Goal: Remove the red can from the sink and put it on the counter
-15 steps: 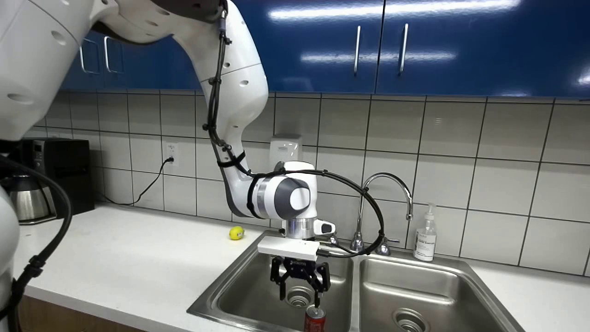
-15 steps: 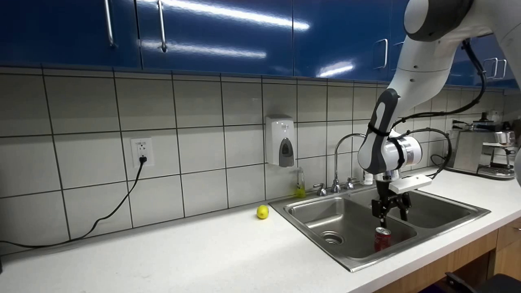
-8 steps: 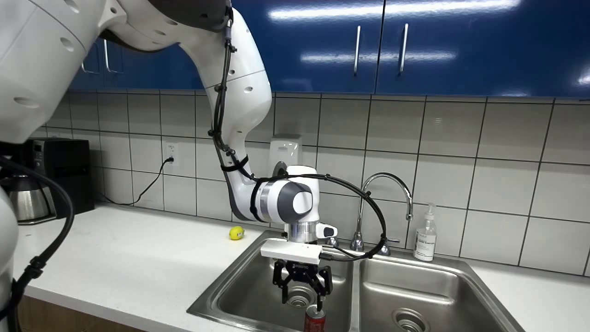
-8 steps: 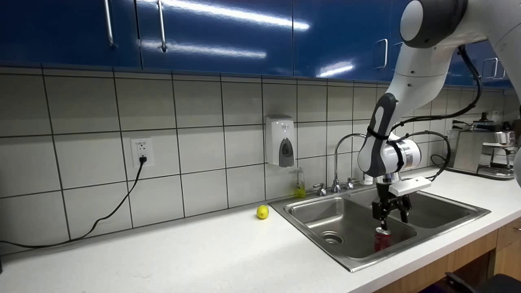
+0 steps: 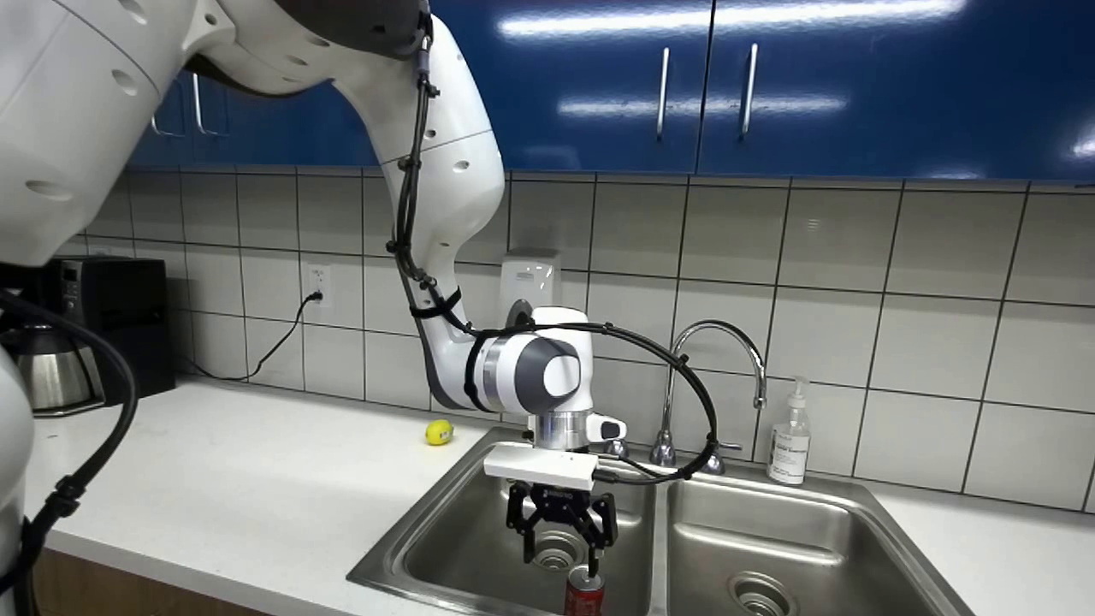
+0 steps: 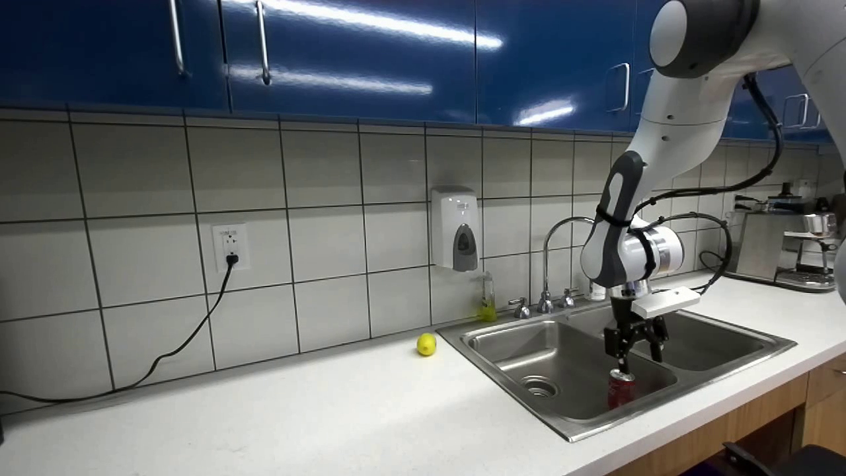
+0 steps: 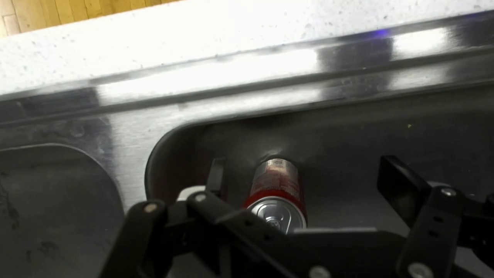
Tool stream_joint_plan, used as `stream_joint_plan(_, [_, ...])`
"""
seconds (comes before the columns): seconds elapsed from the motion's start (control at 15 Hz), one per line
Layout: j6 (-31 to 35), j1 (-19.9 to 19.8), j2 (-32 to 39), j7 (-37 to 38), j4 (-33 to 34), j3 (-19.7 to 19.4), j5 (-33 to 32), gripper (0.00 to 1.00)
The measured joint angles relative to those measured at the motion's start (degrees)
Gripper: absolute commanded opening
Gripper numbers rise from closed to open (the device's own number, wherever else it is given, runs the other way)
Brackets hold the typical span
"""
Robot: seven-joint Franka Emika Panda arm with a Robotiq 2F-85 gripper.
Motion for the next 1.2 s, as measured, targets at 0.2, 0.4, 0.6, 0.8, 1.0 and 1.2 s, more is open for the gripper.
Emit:
stream_joint_plan(0.2, [0.0,-0.1,0.1,0.0,0.0,0.0,0.0,1.0])
stream_joint_plan(0.4, [0.0,-0.8,0.6,0.0,0.1,0.0,0.0,1.0])
stream_joint_plan(0.6, [0.0,-2.2,1.2,-0.3,0.6,0.8,0.6,1.0])
stream_joint_plan(0.8, [0.0,-3.5,2.2,-0.9,1.5,2.6,1.9,1.0])
stream_joint_plan(1.0, [0.2,-4.0,3.8,-1.0,2.8,4.2,2.8,1.0])
stream_joint_plan(1.2, [0.6,-4.3,5.5,-1.0,4.5,5.1,3.5,1.0])
